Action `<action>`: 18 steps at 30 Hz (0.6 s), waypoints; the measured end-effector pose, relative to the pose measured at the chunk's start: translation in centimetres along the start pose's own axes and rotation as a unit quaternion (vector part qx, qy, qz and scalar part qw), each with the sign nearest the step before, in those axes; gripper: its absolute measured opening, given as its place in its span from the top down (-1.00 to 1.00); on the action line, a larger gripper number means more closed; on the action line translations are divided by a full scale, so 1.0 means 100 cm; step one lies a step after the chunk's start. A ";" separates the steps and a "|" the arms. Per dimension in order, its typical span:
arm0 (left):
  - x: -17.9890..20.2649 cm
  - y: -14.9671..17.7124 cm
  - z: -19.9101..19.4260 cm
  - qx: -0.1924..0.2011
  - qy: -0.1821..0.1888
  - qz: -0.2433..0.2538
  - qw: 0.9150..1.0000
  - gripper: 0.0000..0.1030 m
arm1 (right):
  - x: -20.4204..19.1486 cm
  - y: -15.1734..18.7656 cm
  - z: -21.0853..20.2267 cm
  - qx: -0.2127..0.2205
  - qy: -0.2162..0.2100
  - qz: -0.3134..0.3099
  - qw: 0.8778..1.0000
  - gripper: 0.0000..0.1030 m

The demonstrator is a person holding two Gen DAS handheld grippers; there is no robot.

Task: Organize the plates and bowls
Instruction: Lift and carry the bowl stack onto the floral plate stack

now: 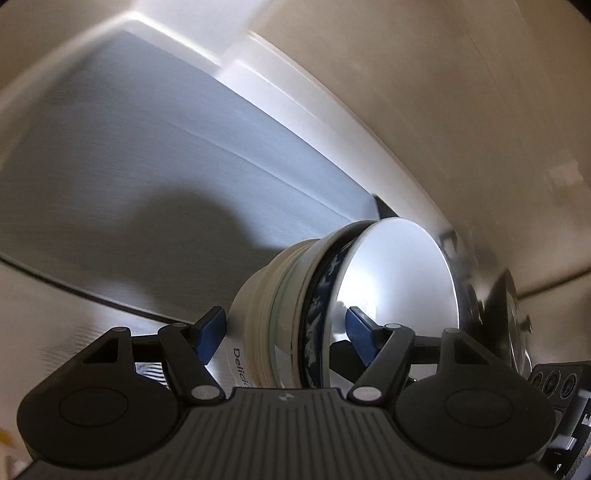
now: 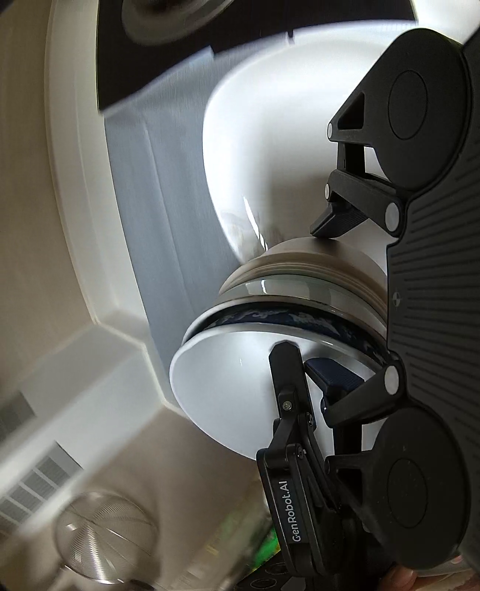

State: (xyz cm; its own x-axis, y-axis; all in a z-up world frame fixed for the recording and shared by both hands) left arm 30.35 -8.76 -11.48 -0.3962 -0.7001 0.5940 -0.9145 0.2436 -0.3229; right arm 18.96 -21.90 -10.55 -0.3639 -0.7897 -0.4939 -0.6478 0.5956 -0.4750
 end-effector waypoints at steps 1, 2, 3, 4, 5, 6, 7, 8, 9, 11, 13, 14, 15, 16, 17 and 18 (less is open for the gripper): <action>0.006 0.001 0.006 -0.006 0.003 0.005 1.000 -0.48 | 0.008 0.000 -0.004 0.003 0.005 0.006 1.000 -0.42; 0.013 0.003 0.013 -0.012 0.005 0.010 1.000 -0.48 | 0.014 0.000 -0.007 0.005 0.009 0.011 1.000 -0.42; 0.018 0.004 0.019 -0.016 0.006 0.015 1.000 -0.48 | 0.022 0.000 -0.010 0.007 0.013 0.017 1.000 -0.42; 0.022 0.006 0.026 -0.021 0.007 0.019 1.000 -0.48 | 0.028 0.001 -0.013 0.008 0.016 0.022 1.000 -0.42; 0.026 0.008 0.031 -0.026 0.008 0.022 0.999 -0.48 | 0.034 0.002 -0.014 0.008 0.019 0.027 0.999 -0.42; 0.029 0.010 0.036 -0.032 0.008 0.024 0.999 -0.48 | 0.041 0.003 -0.015 0.008 0.022 0.032 0.999 -0.42; 0.031 0.011 0.040 -0.037 0.007 0.026 0.999 -0.48 | 0.047 0.003 -0.016 0.007 0.023 0.037 0.999 -0.42; 0.033 0.013 0.045 -0.041 0.005 0.027 0.999 -0.48 | 0.052 0.004 -0.016 0.005 0.024 0.042 0.999 -0.42; 0.033 0.016 0.048 -0.046 0.004 0.029 0.999 -0.48 | 0.057 0.005 -0.016 0.003 0.025 0.046 0.999 -0.42; 0.037 0.019 0.055 -0.051 -0.005 0.043 0.998 -0.46 | 0.065 0.008 -0.015 0.000 0.030 0.046 0.998 -0.39; 0.044 0.024 0.064 -0.051 -0.023 0.056 0.997 -0.47 | 0.069 0.008 -0.012 -0.001 0.042 0.031 0.999 -0.31; 0.044 0.024 0.068 -0.054 -0.027 0.057 0.997 -0.47 | 0.072 0.010 -0.009 -0.005 0.044 0.034 0.998 -0.31; 0.041 0.025 0.071 -0.058 -0.029 0.053 0.996 -0.47 | 0.074 0.011 -0.008 -0.010 0.044 0.040 0.998 -0.30; 0.039 0.026 0.075 -0.062 -0.031 0.047 0.996 -0.45 | 0.078 0.012 -0.005 -0.013 0.044 0.044 0.998 -0.29; 0.040 0.025 0.075 -0.058 -0.030 0.052 0.997 -0.45 | 0.081 0.013 -0.004 -0.015 0.041 0.051 0.998 -0.29; 0.044 0.024 0.079 -0.058 -0.033 0.053 0.996 -0.45 | 0.084 0.013 -0.003 -0.016 0.039 0.058 0.997 -0.29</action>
State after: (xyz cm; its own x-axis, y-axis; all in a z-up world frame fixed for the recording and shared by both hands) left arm 27.06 -16.55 -15.52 -0.4885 -0.7079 0.5103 -0.8726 0.3915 -0.2922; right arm 14.82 -27.84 -15.08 -0.4870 -0.7258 -0.4858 -0.6188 0.6793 -0.3946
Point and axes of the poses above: each gripper's, at about its wrist camera, not at the fingertips, and z roughly the way its jaws point, x to its right, y to its underside, the point moved 8 cm from there along z, roughly the way its jaws point, and after that the axes turned 3 degrees about -x, right-handed, at the moved point
